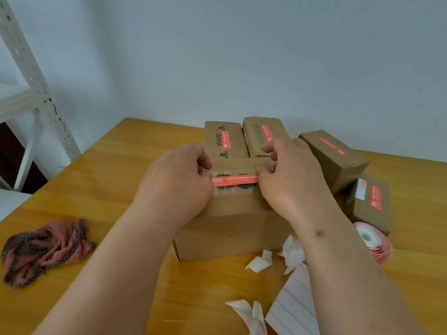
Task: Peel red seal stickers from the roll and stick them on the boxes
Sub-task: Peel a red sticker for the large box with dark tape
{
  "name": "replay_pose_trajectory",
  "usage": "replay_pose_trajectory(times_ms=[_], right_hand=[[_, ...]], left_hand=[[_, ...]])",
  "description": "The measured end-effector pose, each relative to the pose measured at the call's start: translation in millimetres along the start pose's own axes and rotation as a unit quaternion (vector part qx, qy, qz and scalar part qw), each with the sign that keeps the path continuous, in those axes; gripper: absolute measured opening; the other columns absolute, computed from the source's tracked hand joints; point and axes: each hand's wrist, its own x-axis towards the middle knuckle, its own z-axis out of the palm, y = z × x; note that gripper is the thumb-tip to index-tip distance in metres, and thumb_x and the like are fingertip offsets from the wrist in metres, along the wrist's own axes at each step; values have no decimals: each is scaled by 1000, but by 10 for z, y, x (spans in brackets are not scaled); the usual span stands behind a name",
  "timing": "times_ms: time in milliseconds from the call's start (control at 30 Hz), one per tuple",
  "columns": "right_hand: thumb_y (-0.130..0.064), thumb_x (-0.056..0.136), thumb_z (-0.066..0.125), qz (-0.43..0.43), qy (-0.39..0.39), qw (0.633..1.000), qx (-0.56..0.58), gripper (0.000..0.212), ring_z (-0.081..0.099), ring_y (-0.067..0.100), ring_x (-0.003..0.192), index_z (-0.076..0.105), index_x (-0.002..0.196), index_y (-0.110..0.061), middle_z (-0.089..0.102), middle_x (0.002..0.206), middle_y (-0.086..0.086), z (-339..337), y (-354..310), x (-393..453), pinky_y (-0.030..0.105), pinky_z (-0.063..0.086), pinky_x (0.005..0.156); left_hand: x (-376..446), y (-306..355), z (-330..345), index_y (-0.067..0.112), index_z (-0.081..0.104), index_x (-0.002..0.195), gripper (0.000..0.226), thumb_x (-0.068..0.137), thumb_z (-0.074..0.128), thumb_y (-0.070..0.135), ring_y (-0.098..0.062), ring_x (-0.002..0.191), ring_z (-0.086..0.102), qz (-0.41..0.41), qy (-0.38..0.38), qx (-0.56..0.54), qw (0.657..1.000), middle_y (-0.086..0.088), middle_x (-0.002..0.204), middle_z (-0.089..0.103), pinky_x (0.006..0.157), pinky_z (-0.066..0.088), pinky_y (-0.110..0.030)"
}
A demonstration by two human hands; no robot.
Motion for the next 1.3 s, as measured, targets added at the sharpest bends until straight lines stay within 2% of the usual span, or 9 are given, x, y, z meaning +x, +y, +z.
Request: replay_pose_trajectory(times_ms=[133, 267, 467, 633, 800, 933, 1033, 1133, 1300], right_hand=[[-15, 92, 54, -5, 3, 1000, 16, 30, 53, 12, 104, 54, 121, -25, 49, 115, -5, 18, 8, -14, 16, 37, 75], [-46, 82, 66, -20, -29, 999, 39, 41, 46, 8, 111, 52, 118, -34, 46, 118, -10, 59, 1, -65, 16, 37, 75], [-21, 86, 66, -13, -24, 998, 60, 38, 50, 11, 111, 53, 119, -31, 43, 113, -13, -12, 59, -55, 5, 34, 71], [-38, 81, 70, -12, -33, 998, 56, 41, 46, 11, 114, 51, 118, -35, 44, 120, -10, 16, 27, -76, 20, 39, 83], [-23, 93, 56, 13, -4, 999, 47, 26, 48, 13, 111, 54, 118, -29, 43, 110, -10, 10, 20, -5, 15, 38, 73], [-17, 92, 54, 26, -20, 999, -9, 31, 39, 21, 121, 53, 121, -27, 48, 125, -1, 25, -42, 31, 38, 39, 100], [-31, 91, 56, 25, -25, 999, -3, 30, 37, 20, 122, 51, 120, -32, 46, 129, -6, 4, -48, -17, 40, 36, 101], [-59, 81, 60, 15, -59, 997, -45, 47, 36, 20, 122, 48, 122, -39, 44, 130, -10, -4, -43, -72, 42, 32, 100], [-25, 92, 55, 2, -35, 999, 26, 25, 39, 13, 119, 53, 116, -31, 49, 125, -9, -35, 69, -84, 26, 39, 91]], left_hand=[[-32, 9, 20, 29, 57, 91, 10, 91, 51, 22, -14, 83, 49, -1, 16, -1, 1000, 10, 93, 54, 69, 37, -29], [-71, 30, 35, 32, 54, 91, 28, 82, 59, 58, -13, 87, 53, 12, 15, 35, 999, 12, 94, 52, 79, 47, -36], [-67, 1, 15, 32, 54, 92, 13, 83, 65, 30, -12, 86, 53, 4, 24, -4, 1000, 13, 89, 52, 72, 38, -30], [-81, 64, 26, 33, 51, 94, 28, 80, 65, 53, -16, 89, 54, 6, 6, 34, 999, 11, 95, 51, 84, 47, -38], [-51, 35, 7, 30, 55, 98, 22, 85, 51, 13, -20, 93, 53, -6, 7, -6, 1000, 8, 100, 54, 83, 43, -34], [-23, 19, -8, 29, 57, 106, 33, 86, 45, 5, -17, 98, 51, -14, -1, -18, 1000, 7, 112, 52, 82, 40, -31], [-30, 3, -9, 31, 54, 107, 17, 92, 51, 23, -14, 95, 50, -2, -2, -13, 1000, 8, 112, 52, 80, 39, -29], [-76, 27, 13, 35, 50, 108, 32, 84, 60, 54, -14, 93, 52, 13, -16, 43, 999, 12, 105, 47, 83, 46, -34], [-68, -15, -20, 31, 56, 104, 25, 87, 54, 13, -14, 94, 51, -7, 7, -21, 1000, 10, 105, 52, 77, 37, -28]])
